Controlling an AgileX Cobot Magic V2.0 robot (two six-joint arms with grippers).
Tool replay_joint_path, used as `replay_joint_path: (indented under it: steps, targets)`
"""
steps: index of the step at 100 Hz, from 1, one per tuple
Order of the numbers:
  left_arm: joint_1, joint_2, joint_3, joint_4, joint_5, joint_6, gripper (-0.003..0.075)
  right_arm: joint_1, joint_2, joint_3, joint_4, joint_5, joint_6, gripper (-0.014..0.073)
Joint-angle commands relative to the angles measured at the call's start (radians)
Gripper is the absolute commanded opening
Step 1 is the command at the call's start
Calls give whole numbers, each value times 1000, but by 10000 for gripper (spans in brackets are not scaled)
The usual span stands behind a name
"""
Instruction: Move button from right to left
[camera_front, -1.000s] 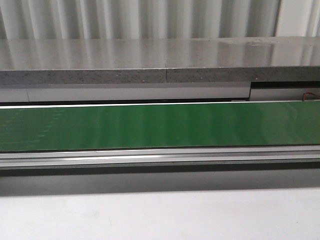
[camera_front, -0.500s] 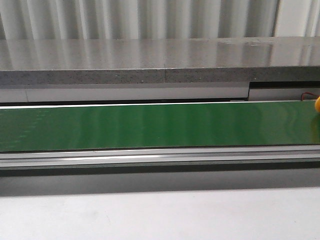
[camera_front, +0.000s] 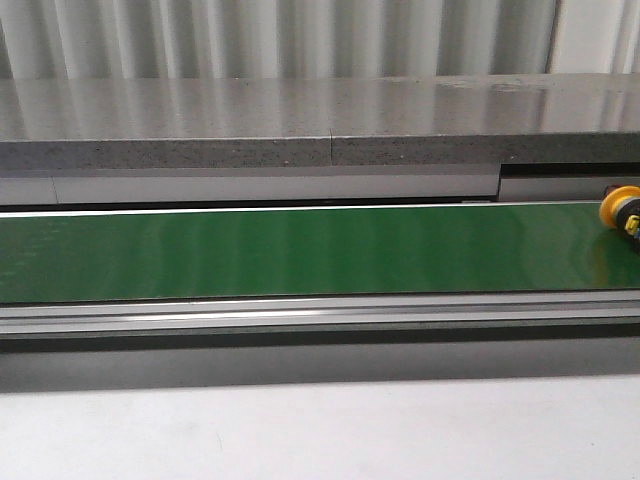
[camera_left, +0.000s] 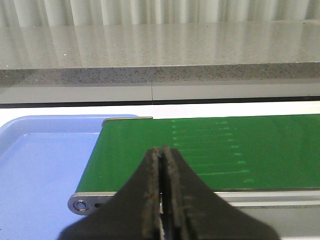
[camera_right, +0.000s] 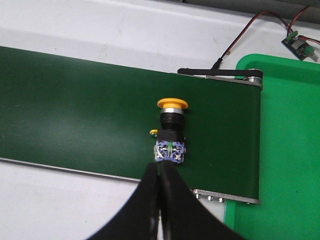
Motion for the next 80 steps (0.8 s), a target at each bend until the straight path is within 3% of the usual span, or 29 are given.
replay_joint_path:
  steps: [1, 47, 80]
  targets:
    - [-6, -32, 39, -7, -84, -11, -20, 0, -86, 42, -11, -108, -9, -66]
    - [-6, -32, 39, -1, -84, -11, -20, 0, -559, 397, -11, -212, -9, -66]
    - [-6, -32, 39, 2, -84, -11, -20, 0, -856, 519, -11, -216, -9, -66]
